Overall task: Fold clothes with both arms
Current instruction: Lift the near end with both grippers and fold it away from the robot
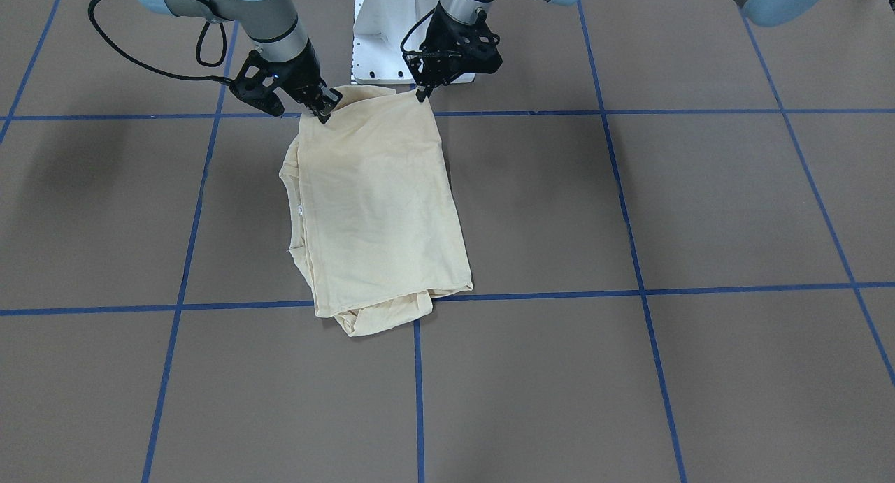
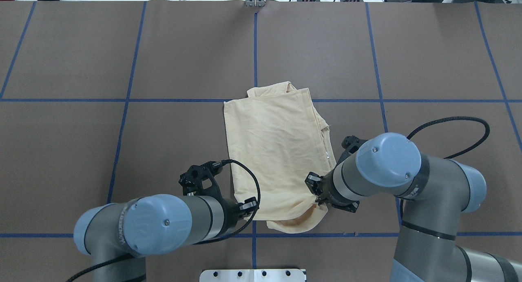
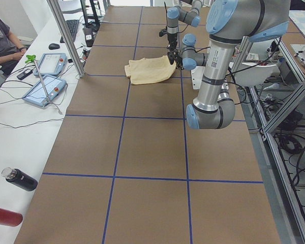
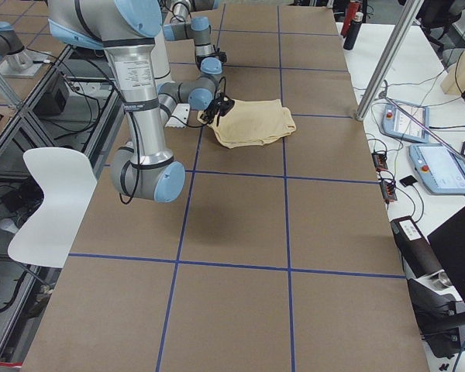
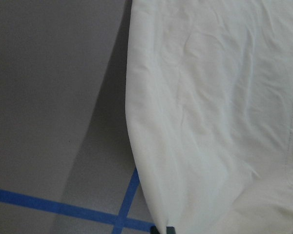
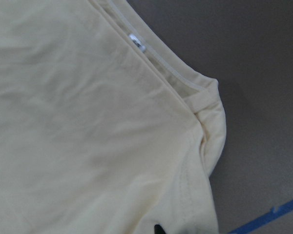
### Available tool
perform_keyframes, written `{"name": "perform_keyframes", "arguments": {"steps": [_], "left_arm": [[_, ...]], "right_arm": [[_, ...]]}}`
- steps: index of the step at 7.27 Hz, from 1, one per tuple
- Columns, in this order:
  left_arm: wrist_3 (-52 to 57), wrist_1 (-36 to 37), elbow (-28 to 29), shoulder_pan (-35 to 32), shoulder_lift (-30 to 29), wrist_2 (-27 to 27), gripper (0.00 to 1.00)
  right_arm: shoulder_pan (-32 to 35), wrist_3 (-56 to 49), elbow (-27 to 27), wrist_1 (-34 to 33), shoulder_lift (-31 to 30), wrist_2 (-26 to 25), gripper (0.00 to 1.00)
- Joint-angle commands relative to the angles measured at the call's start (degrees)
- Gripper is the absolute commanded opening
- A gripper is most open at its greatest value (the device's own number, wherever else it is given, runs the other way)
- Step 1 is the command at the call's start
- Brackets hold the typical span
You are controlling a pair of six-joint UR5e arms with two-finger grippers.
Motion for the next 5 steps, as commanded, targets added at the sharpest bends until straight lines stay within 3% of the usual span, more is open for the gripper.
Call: {"name": "perform_keyframes", "arguments": {"steps": [1,3,5], "left_arm": [[6.20,0.20,0.18,-7.90,-0.03,-3.11,0.00],[12.10,0.11,1.15,-14.76,-0.03,-6.44,0.00],[12.38,-2.86,6.39,-16.98,-1.60,-6.73,0.00]], "right_arm": [[7.72,-0.83,-1.01,0.21,4.24,0.68,0.00],[13.09,-2.42,-4.95,3.63,7.15,0.59,0.00],[16.96,-2.68,-11.35,3.73,12.49,0.51,0.00]]}}
